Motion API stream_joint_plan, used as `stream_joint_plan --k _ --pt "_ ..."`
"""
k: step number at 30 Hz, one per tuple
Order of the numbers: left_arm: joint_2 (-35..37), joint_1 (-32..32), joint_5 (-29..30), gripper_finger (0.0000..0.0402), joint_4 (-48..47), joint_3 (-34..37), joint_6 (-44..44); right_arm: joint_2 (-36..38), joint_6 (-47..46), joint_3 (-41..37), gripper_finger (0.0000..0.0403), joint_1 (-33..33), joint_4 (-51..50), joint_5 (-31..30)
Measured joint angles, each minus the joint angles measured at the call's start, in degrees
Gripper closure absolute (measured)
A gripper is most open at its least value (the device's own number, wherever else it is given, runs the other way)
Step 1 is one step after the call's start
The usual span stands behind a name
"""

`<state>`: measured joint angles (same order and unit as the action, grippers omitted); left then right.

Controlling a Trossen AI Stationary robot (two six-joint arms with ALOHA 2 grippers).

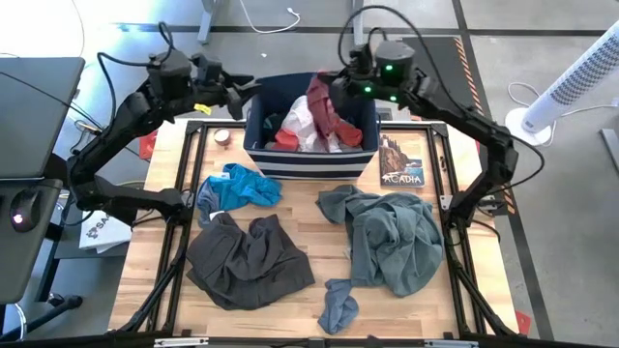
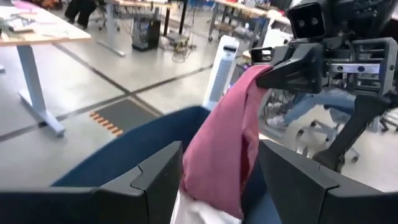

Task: Sort clothes
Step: Put the pink skirt into the blue laundry bin

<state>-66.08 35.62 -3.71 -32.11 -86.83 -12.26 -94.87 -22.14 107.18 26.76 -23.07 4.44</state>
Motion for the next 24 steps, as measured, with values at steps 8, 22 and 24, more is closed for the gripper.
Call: stream_joint_plan --k 8,22,24 --pt "0.0 0.0 -0.7 0.0192 -6.5 0.0 2.5 -6.0 -3.8 -0.1 0.0403 -0.6 1.6 5.7" --pt "0.4 0.0 -1.3 0.0192 -10.8 0.0 6.7 -14.2 -8.5 -0.1 0.0403 -1.1 -2.4 7.6" --pt "0.5 0.0 -2.2 0.0192 -11.3 0.0 7.2 -15.0 -9.0 -0.1 0.0403 -1.1 -5.1 5.1"
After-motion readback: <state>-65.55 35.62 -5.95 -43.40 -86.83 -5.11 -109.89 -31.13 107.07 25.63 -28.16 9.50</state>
